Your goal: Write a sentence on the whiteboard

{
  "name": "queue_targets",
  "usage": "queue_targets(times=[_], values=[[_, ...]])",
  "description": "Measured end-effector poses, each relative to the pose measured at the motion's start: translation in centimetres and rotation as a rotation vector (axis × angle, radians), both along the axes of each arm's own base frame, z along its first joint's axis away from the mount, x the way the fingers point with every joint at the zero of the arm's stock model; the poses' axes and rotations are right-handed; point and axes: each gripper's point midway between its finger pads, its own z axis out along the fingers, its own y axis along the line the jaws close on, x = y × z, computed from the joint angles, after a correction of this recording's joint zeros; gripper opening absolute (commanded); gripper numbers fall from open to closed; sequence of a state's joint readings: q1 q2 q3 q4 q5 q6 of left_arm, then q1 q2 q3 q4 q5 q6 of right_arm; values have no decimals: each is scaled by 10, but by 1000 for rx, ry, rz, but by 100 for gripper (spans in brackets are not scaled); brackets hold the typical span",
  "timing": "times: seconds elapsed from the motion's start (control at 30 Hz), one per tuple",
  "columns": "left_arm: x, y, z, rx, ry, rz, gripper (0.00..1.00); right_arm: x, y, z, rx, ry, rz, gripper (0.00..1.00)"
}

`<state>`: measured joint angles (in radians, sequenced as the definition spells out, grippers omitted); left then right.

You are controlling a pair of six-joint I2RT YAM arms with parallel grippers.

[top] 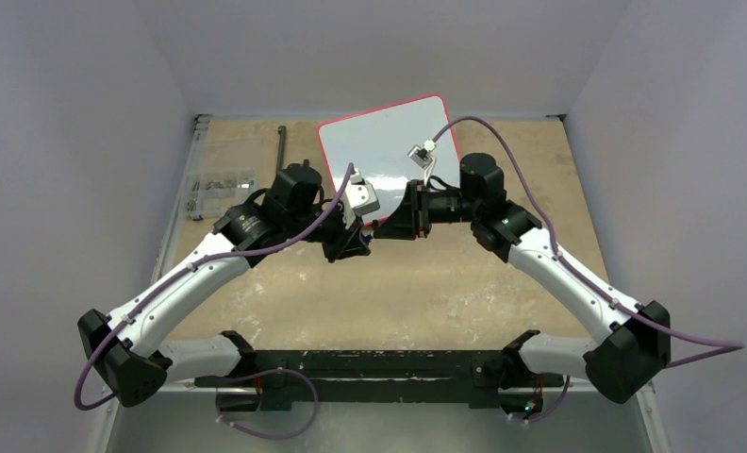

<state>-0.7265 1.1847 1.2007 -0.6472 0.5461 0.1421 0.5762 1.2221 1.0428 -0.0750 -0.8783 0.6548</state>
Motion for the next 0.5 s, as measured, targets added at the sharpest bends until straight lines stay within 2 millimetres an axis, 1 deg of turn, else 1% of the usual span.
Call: queue_targets(times=[0.07, 0.13, 0.23, 0.5], values=[[0, 0, 0, 1, 1, 0, 0, 1, 0, -1, -1, 2, -2, 25], [0, 0, -1, 2, 2, 0, 0, 1, 0, -2, -3, 2, -4, 17], [-1, 0, -1, 3, 6, -2, 0, 2, 1, -4, -9, 5, -14, 0], [-2, 3, -3, 16, 14, 3, 0, 3, 2, -7, -19, 4, -27, 0]])
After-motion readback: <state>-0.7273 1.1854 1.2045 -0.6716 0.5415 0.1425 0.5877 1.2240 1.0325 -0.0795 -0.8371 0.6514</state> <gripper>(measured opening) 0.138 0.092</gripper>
